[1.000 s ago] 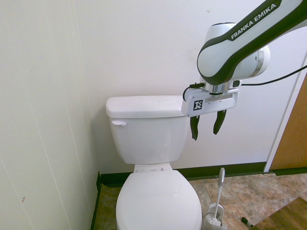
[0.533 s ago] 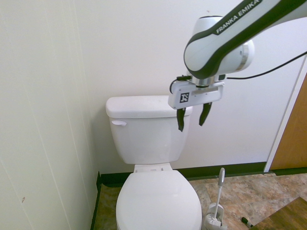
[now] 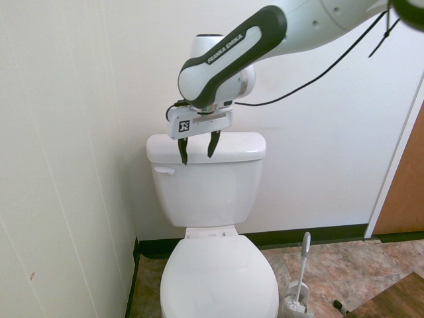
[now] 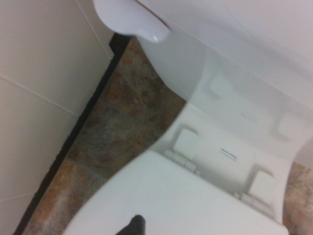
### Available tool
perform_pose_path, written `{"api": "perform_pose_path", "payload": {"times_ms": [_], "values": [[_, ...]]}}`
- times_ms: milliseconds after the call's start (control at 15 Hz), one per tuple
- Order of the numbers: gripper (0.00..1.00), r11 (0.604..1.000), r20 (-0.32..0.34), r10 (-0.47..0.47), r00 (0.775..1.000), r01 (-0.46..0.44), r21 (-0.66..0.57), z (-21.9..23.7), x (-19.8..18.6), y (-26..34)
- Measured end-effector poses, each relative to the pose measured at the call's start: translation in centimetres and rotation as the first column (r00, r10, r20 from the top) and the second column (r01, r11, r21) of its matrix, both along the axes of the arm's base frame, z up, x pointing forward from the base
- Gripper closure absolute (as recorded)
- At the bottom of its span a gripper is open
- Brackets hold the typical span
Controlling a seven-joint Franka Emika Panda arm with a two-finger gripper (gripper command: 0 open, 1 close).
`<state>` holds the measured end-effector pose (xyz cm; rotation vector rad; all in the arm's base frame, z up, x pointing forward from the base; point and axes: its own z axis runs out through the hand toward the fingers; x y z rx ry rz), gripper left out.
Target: Flush the toilet
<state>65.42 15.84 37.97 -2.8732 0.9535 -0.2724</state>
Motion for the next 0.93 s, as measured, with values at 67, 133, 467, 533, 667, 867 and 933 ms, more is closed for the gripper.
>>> {"api": "perform_pose_path", "payload": {"times_ms": [67, 133, 467, 533, 667, 867, 933], "values": [[0.00, 1.000, 0.008, 0.012, 1.000, -0.012, 0.003, -0.2, 1.1, 1.2], [0.00, 1.000, 0.016, 0.019, 1.000, -0.019, 0.006, -0.3, 2.1, 2.1], [1.00, 0.999, 0.037, 0.029, 0.999, -0.030, 0.030, -1.3, 5.1, 3.9], [1.00, 0.999, 0.042, 0.030, 0.999, -0.031, 0.032, -1.5, 5.6, 4.0], [1.00, 0.999, 0.049, 0.030, 0.998, -0.032, 0.042, -1.7, 6.3, 4.2], [1.00, 0.998, 0.048, 0.029, 0.998, -0.032, 0.057, -2.2, 6.8, 4.6], [1.00, 0.998, 0.046, 0.028, 0.999, -0.031, 0.059, -2.5, 6.9, 4.6]]}}
